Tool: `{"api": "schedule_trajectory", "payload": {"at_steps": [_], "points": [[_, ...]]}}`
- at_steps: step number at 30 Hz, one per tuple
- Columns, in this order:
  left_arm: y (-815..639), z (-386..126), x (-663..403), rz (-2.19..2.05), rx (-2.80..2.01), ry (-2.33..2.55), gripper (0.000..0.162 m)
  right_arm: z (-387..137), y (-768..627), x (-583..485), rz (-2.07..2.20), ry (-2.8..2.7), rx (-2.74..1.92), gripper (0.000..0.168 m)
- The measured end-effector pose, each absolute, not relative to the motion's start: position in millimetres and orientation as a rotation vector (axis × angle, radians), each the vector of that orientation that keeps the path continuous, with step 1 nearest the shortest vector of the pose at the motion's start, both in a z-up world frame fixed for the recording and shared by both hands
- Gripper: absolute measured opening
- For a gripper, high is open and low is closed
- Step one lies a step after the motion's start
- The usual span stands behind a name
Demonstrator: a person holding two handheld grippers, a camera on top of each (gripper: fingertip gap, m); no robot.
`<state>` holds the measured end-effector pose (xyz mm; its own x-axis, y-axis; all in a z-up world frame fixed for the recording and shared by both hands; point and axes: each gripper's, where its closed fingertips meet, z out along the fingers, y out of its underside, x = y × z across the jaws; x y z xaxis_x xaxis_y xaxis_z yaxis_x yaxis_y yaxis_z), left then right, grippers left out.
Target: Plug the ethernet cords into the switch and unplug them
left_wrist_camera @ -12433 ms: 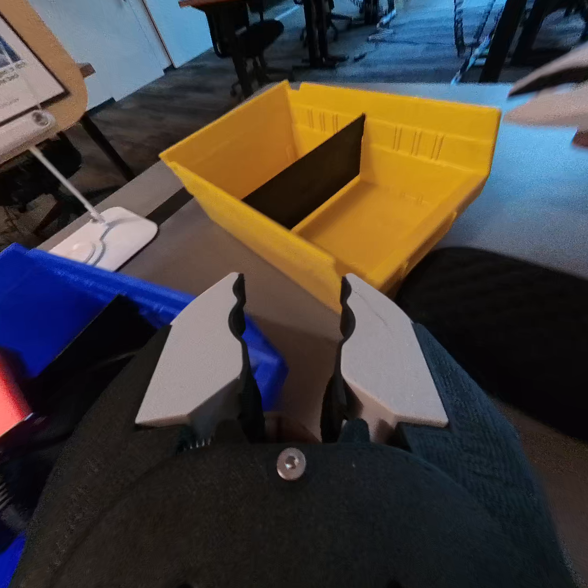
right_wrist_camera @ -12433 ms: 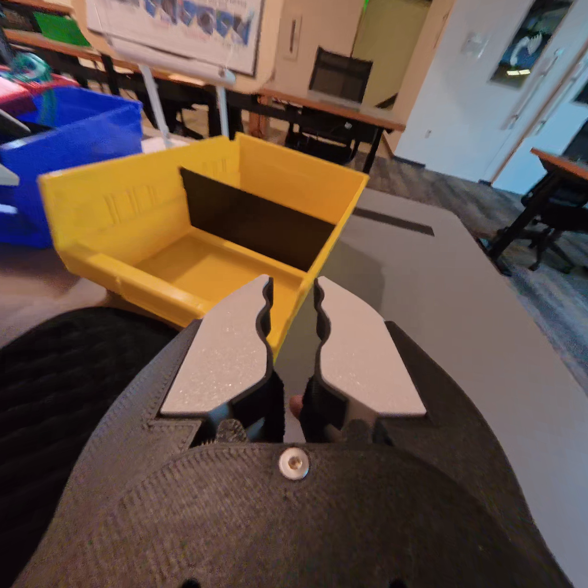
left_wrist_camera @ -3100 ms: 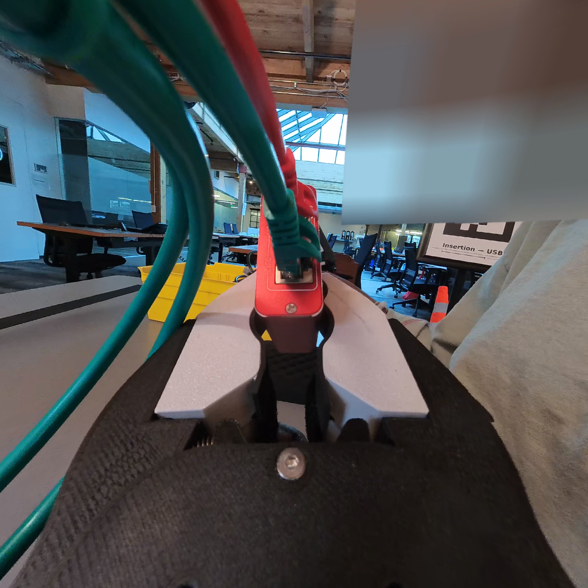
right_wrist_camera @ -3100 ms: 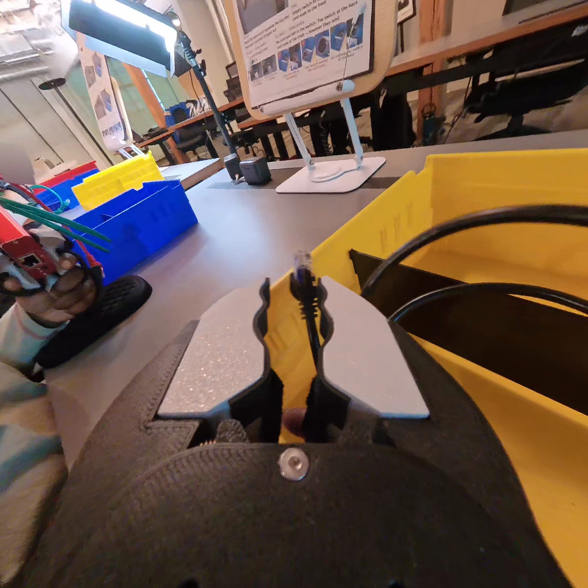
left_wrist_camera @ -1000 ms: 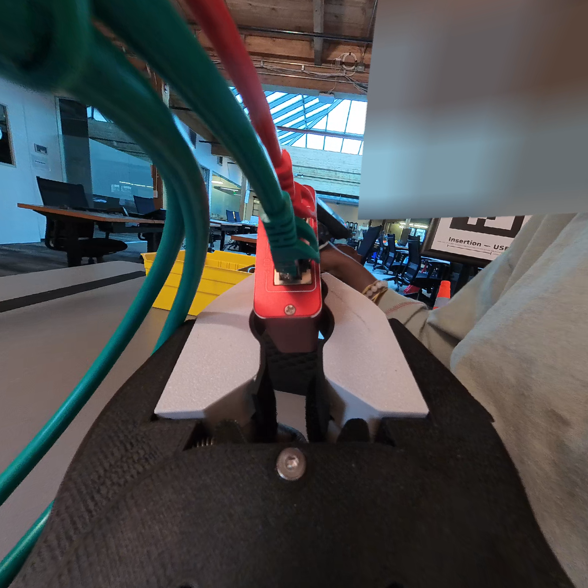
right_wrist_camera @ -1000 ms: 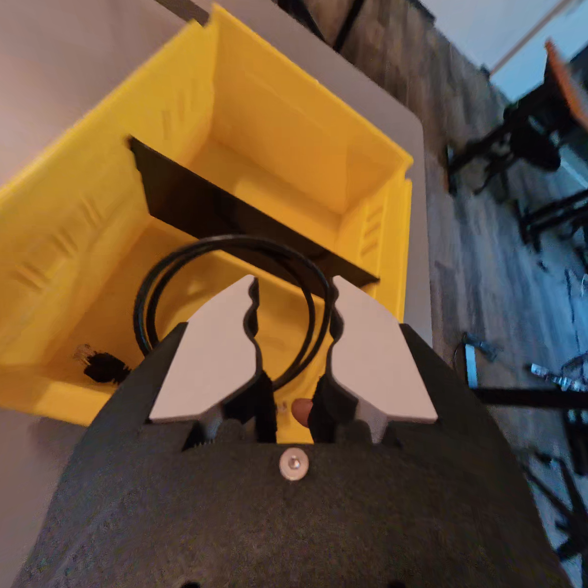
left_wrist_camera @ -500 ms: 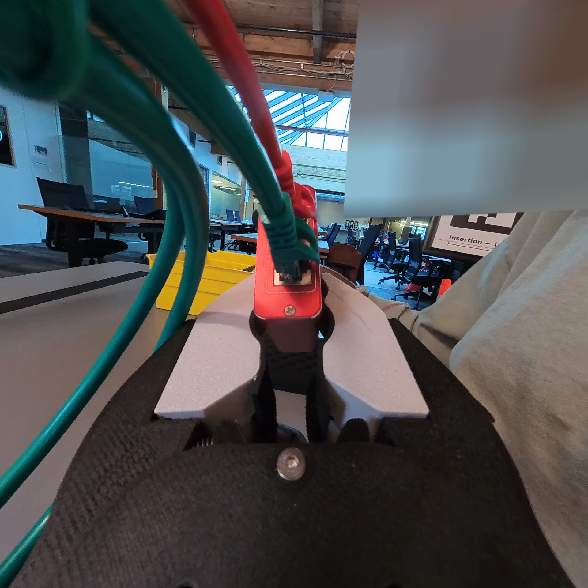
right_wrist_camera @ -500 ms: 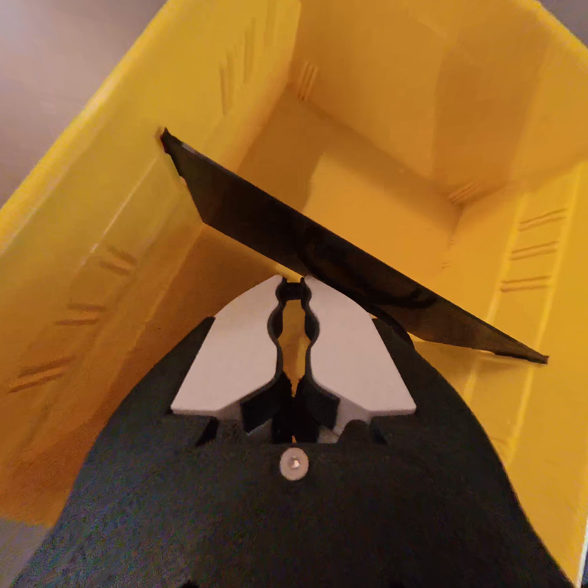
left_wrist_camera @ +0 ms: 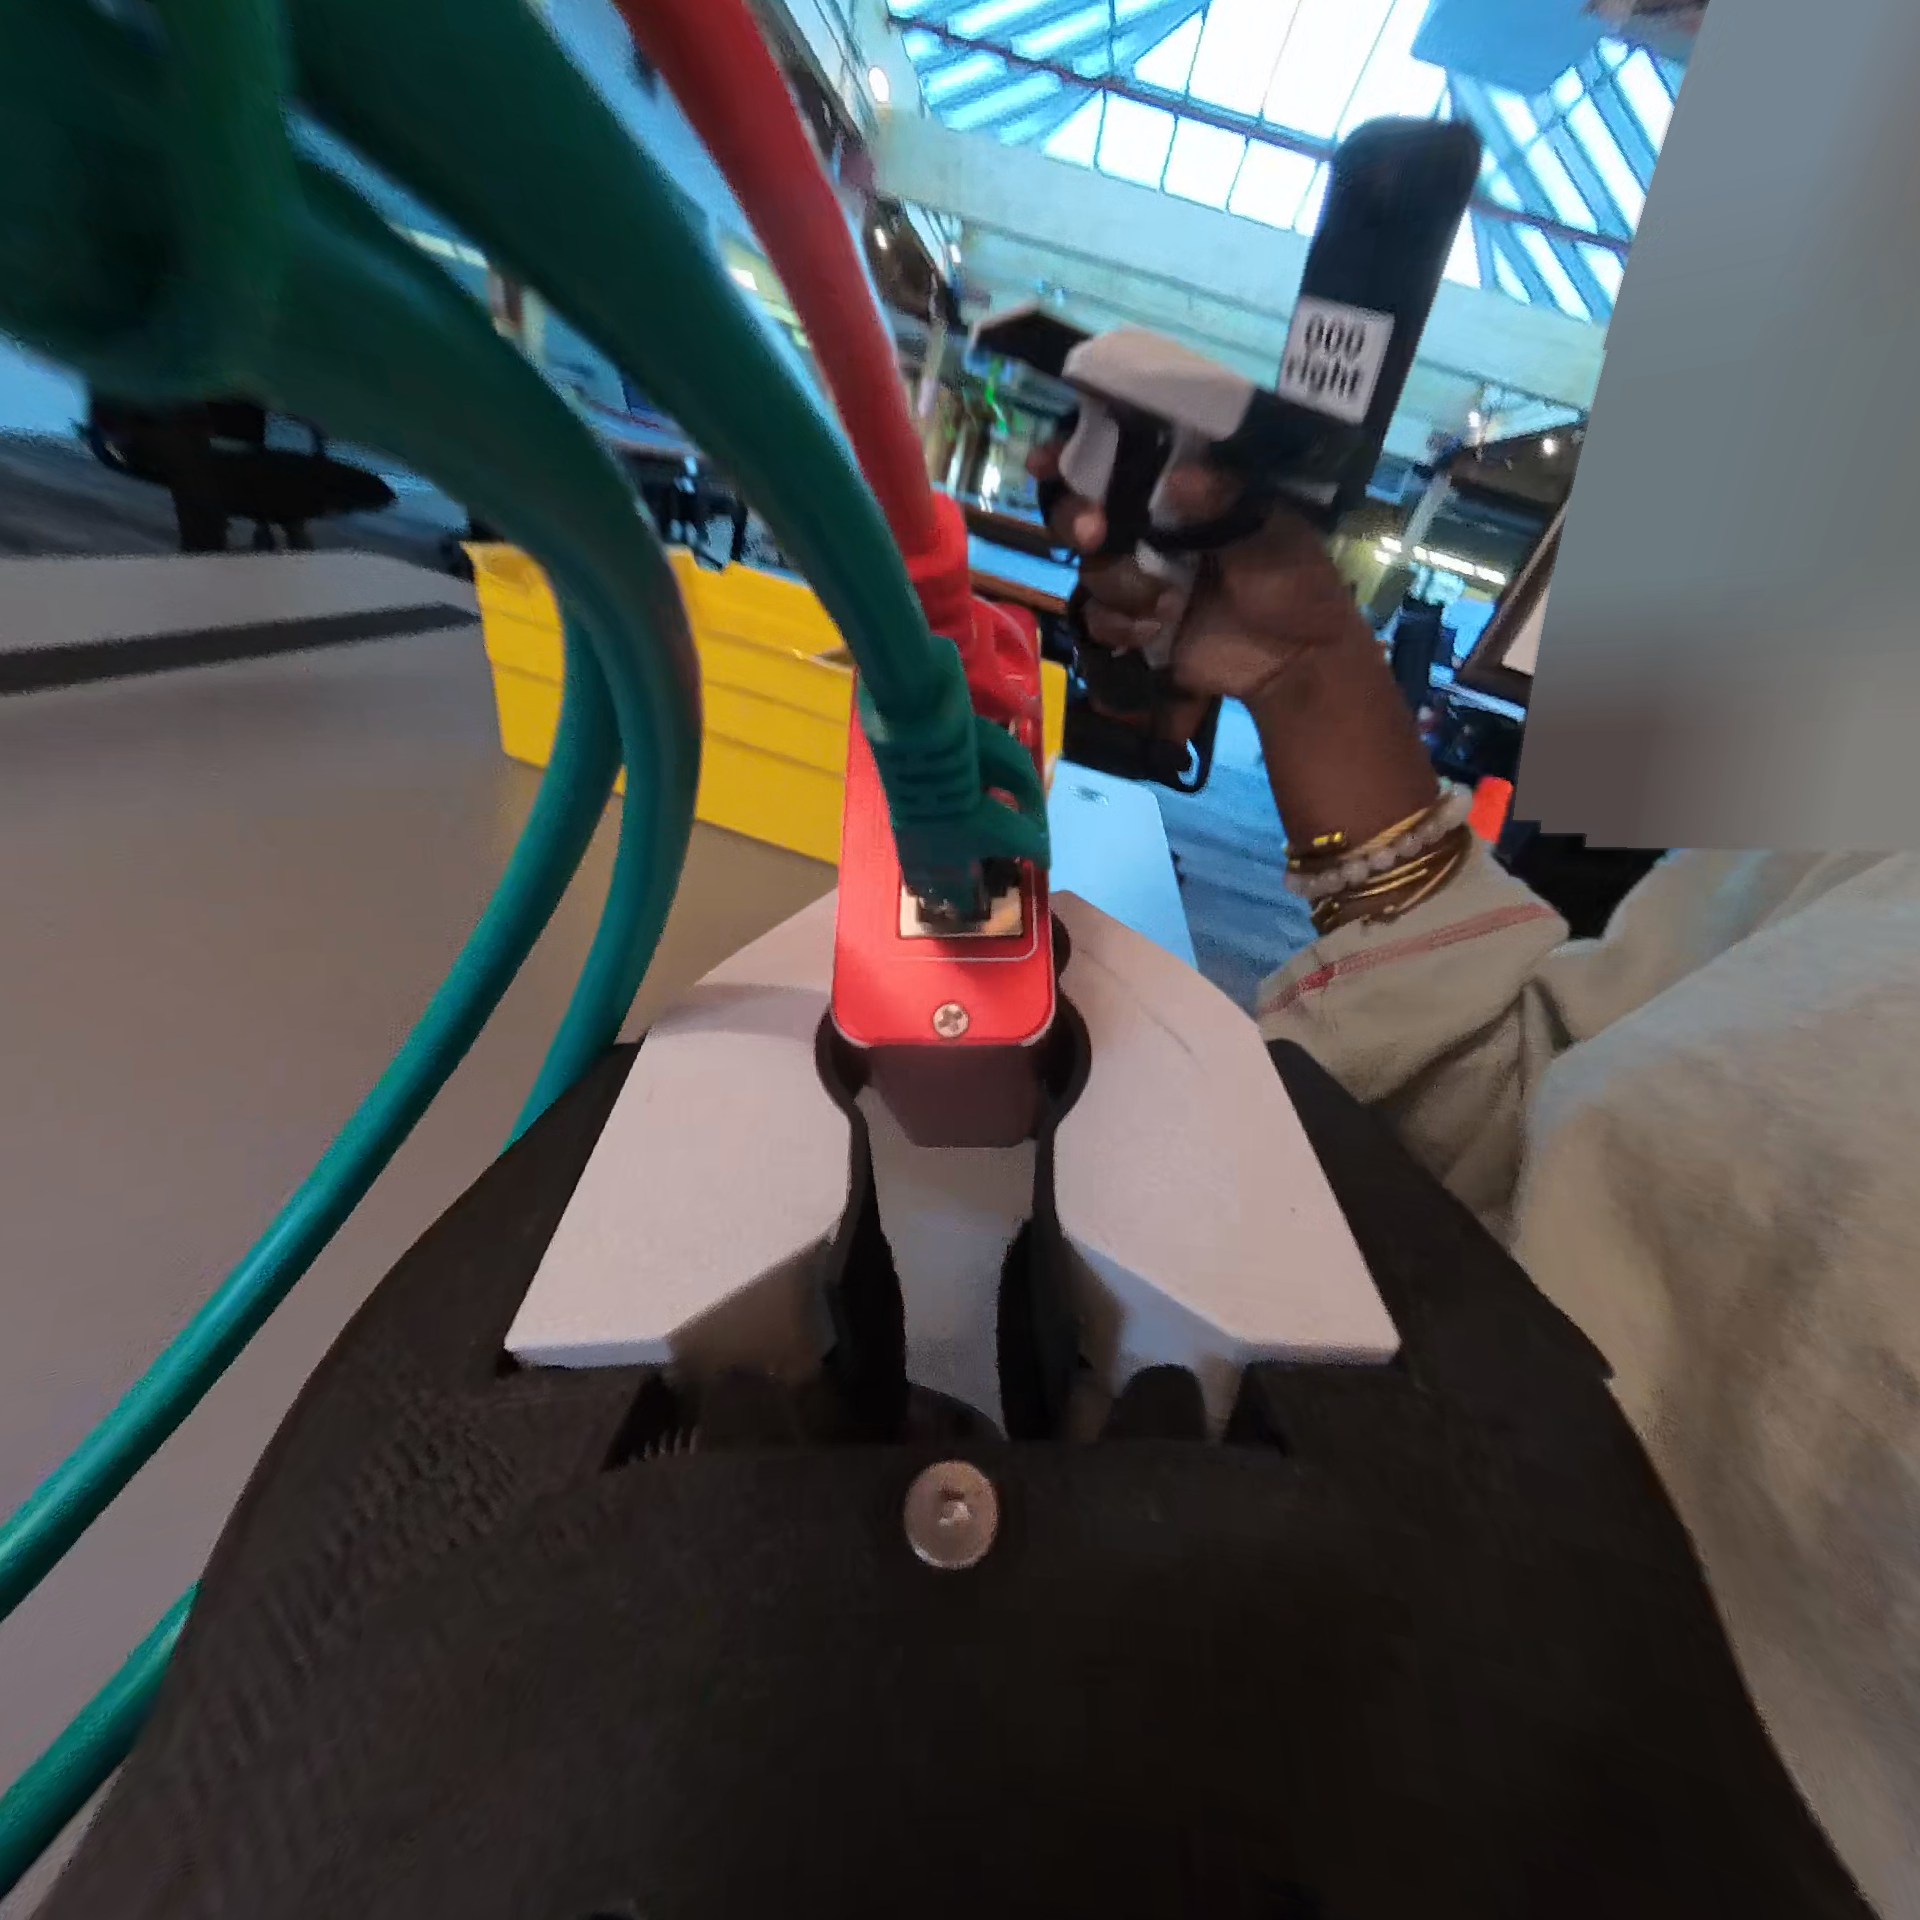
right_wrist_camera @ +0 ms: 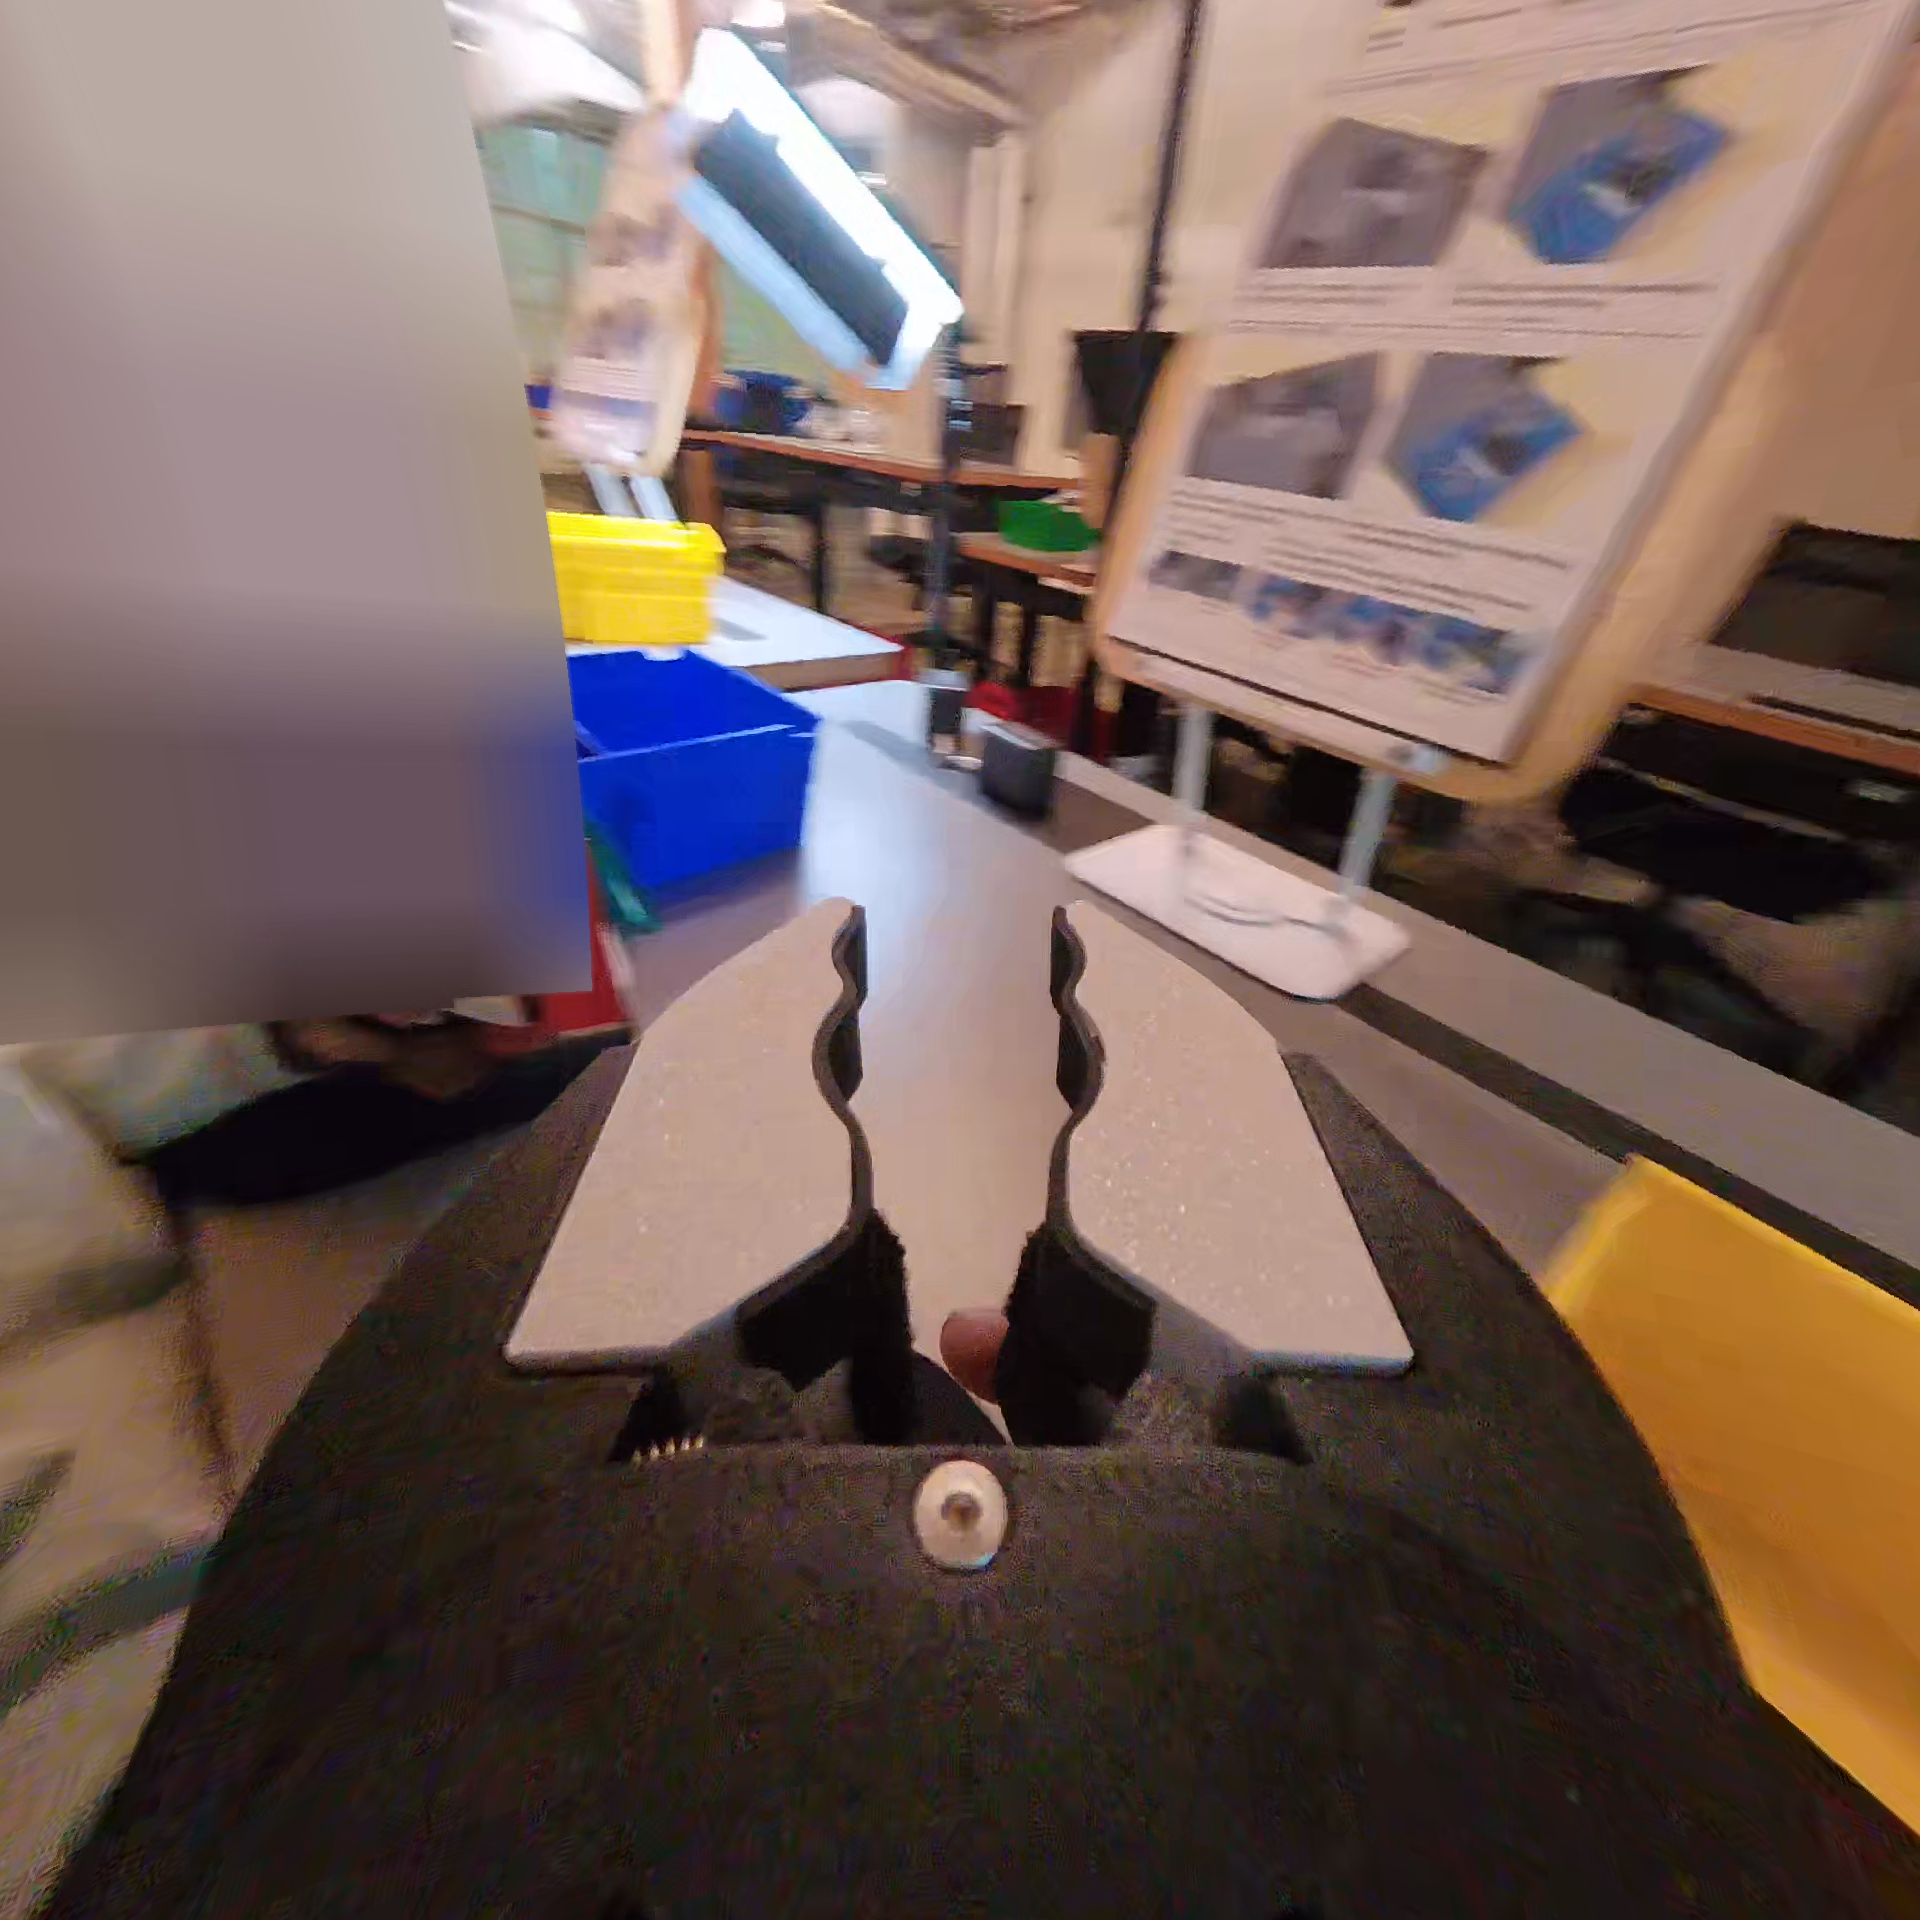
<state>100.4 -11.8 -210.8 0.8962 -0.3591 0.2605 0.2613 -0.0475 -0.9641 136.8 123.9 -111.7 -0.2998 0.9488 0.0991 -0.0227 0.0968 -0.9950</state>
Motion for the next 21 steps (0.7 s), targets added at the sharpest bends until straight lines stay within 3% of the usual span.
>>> {"api": "schedule_trajectory", "payload": {"at_steps": [4,8,9,14,18,21], "points": [[-10,-228,119,-0.606,-1.718,0.174,0.028,-135,16,122,1.663,-1.842,-0.778,0.047],[-14,-250,131,-0.507,-1.939,0.366,0.028,-175,-34,97,1.651,-2.126,-0.797,0.056],[-16,-251,135,-0.494,-1.965,0.410,0.028,-182,-43,93,1.650,-2.171,-0.793,0.055],[-21,-241,132,-0.489,-1.954,0.398,0.029,-178,-63,93,1.842,-2.127,-0.654,0.018],[-17,-200,121,-0.582,-1.637,0.228,0.032,-149,-48,92,2.102,-1.759,-0.628,0.016],[-14,-180,103,-0.536,-1.423,0.041,0.051,-126,-24,90,2.218,-1.423,-0.651,0.015]]}}
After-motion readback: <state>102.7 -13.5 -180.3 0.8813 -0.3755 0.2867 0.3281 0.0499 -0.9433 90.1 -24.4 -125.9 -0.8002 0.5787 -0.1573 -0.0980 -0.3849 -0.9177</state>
